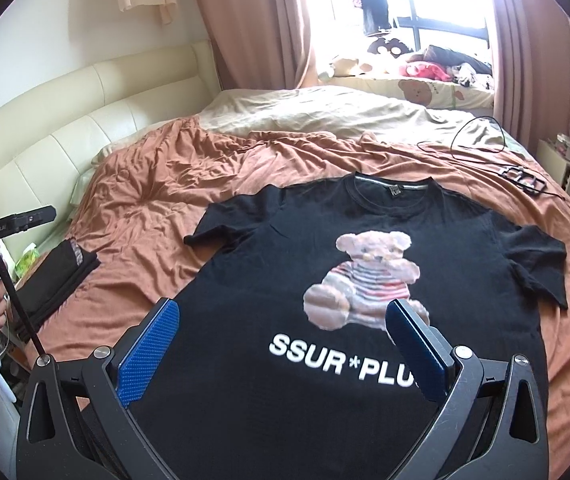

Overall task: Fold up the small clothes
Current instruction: 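Lower the left gripper onto the shirt's side edge by the sleeve and close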

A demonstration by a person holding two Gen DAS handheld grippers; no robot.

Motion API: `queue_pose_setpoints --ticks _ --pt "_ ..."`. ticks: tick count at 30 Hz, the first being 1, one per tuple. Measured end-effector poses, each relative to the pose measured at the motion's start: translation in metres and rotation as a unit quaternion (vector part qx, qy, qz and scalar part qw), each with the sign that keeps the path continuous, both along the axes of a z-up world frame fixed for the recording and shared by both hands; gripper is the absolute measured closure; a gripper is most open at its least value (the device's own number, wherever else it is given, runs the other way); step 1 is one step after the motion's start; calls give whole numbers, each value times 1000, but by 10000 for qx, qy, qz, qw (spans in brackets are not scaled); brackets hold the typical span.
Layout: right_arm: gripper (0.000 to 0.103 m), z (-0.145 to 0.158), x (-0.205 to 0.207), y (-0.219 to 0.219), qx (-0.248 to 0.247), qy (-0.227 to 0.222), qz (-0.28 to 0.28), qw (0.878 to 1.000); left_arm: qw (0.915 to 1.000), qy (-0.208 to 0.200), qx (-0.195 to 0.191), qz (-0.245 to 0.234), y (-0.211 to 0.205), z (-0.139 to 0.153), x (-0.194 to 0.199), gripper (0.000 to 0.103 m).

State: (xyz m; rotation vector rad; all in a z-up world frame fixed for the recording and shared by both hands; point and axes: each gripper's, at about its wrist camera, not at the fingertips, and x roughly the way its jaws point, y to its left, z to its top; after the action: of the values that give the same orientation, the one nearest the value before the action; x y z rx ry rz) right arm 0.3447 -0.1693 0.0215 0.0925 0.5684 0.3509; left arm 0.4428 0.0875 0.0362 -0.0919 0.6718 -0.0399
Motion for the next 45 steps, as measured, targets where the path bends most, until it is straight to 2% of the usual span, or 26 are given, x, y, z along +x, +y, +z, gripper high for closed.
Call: queue_pose_setpoints --ticks 5,7,13,16,19,22,26,29,31,38,45 --pt "0 -3 35 2 16 61 16 10000 9997 201 -2 -109 0 -11 49 11" --pt "0 -5 50 3 46 100 17 9999 9994 332 1 -125 2 -18 69 16" --pt "5 -13 95 10 19 182 -37 9998 9973 705 -114 -167 4 -45 124 20" --pt "6 -17 118 19 18 251 -53 9997 9960 874 -42 -173 6 -56 153 22" --pt "15 -23 142 27 -4 322 -25 9995 9952 957 -28 -209 12 -66 179 23" --pt "17 -29 166 34 -8 437 35 9990 9938 1094 -138 -169 18 -78 204 30" --pt "22 -39 200 42 96 610 87 9981 9913 1294 -159 -158 23 -101 236 33" --pt "27 -48 223 49 111 722 119 9973 9884 1495 -211 -179 24 -121 258 39" --pt "36 -55 241 56 143 824 145 9964 9862 1623 -259 -185 25 -134 270 43" --pt "57 -80 288 73 322 1171 264 9922 9801 1946 -366 -152 28 -174 303 48" --pt "76 -100 324 94 426 1428 381 9881 9772 2099 -315 -42 28 -197 323 50"
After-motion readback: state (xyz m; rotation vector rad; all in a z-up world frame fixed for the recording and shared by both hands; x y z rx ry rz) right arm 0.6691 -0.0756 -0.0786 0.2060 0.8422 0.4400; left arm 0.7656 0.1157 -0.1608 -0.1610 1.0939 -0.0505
